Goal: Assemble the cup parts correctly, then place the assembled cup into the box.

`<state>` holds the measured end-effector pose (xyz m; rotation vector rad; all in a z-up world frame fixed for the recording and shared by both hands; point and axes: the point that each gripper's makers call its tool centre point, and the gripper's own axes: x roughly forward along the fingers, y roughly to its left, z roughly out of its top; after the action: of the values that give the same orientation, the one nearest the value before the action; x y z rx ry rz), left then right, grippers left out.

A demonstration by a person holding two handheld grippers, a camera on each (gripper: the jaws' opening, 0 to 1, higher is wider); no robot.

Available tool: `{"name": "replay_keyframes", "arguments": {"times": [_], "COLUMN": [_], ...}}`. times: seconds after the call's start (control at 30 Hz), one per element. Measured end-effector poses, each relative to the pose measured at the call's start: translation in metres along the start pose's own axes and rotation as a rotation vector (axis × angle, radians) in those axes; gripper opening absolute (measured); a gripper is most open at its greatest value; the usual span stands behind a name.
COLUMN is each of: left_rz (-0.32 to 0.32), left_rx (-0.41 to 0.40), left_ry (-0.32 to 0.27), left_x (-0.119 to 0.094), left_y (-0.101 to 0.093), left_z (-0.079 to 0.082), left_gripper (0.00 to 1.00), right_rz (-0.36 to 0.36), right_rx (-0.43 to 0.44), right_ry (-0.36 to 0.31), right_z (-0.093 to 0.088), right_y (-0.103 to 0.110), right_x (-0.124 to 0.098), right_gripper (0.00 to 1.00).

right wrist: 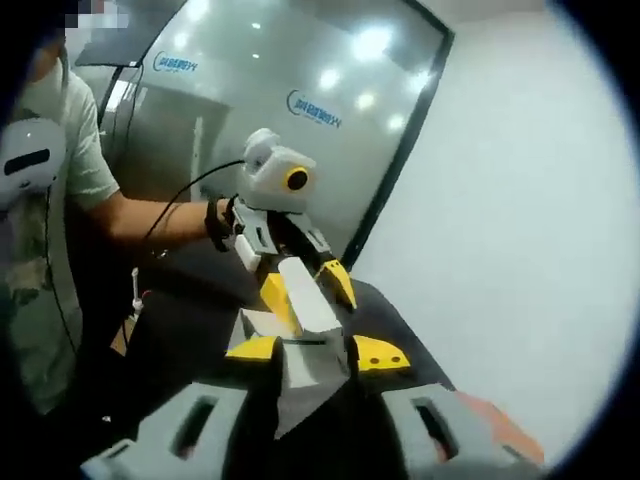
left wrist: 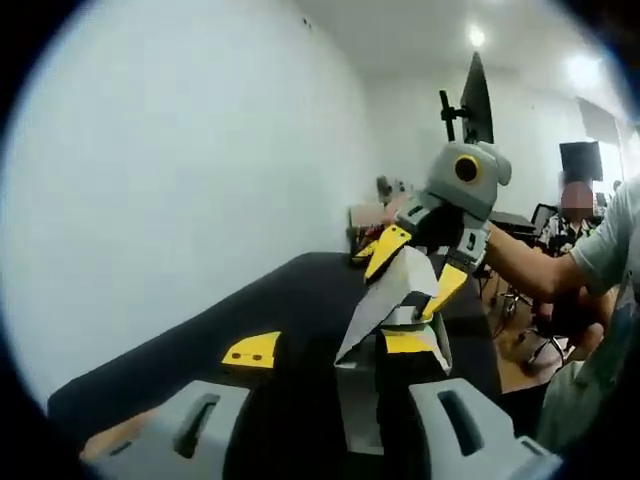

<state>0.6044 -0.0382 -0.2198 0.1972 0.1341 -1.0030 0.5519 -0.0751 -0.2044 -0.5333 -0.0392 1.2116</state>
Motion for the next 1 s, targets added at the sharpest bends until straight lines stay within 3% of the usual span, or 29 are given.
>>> {"name": "replay_keyframes", "arguments": {"times": [0.23,0.37,0.47,0.6,0.7,0.77,0.9,1.0], "left_rz": [-0.009,-0.12,-0.124,-0.169,-0.197,-0.196,-0.192,-0.208], "left_rx": [0.024,-0.022,-0.026,-0.031,-0.071,-0.076,-0.105,-0.122], "left_ry": [-0.046,-0.087,-0.107,-0.064,-0.072,-0.081,-0.114,-0.099], "left_x": [-0.004,-0.015,-0.022,-0.017,-0.009,-0.005,0.008,0.02], "left_y": [-0.002,-0.018,-0.019,-0.033,-0.041,-0.043,-0.042,-0.045], "left_z": [0.003,0.005,0.002,-0.023,-0.034,-0.04,-0.047,-0.055], "left_gripper": [0.34,0.5,0.58,0.72,0.84,0.85,0.78,0.76], "right_rz": [0.047,0.057,0.069,0.073,0.086,0.091,0.105,0.112], "right_rx": [0.017,0.016,0.024,0.024,0.023,0.019,0.018,0.023], "right_ry": [0.012,0.029,0.032,0.04,0.049,0.059,0.086,0.095], "right_z": [0.007,0.006,0.005,0.005,0.006,0.006,0.004,0.003], "right_y": [0.007,0.009,0.01,0.011,0.014,0.015,0.017,0.018], "right_x": [-0.002,-0.001,-0.002,-0.003,-0.003,-0.003,-0.003,-0.004], "right_gripper": [0.27,0.28,0.28,0.28,0.28,0.28,0.28,0.28]}}
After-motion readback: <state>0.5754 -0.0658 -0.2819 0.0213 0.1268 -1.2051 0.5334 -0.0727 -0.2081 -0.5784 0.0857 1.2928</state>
